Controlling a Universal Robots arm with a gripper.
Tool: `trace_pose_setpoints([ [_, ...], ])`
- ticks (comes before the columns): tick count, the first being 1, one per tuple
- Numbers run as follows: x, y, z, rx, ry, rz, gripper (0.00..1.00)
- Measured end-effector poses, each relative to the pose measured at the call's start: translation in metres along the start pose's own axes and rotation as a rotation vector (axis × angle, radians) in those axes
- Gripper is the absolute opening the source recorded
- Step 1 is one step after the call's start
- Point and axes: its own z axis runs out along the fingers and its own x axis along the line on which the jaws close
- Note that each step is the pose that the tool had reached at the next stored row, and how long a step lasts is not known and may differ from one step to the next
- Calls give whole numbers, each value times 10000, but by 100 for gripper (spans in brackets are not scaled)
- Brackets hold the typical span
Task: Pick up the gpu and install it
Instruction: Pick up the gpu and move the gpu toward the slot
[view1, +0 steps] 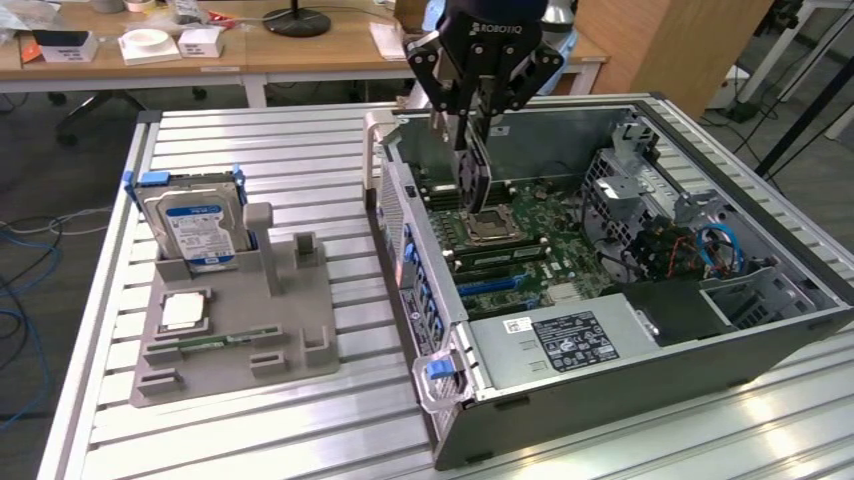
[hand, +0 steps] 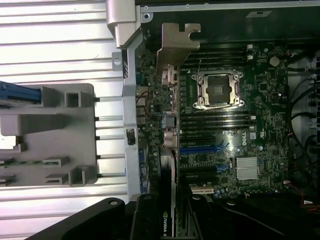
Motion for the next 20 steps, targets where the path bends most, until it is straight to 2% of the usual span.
trace_pose_setpoints([
  [20,-73,5,1,0,0,0,26],
])
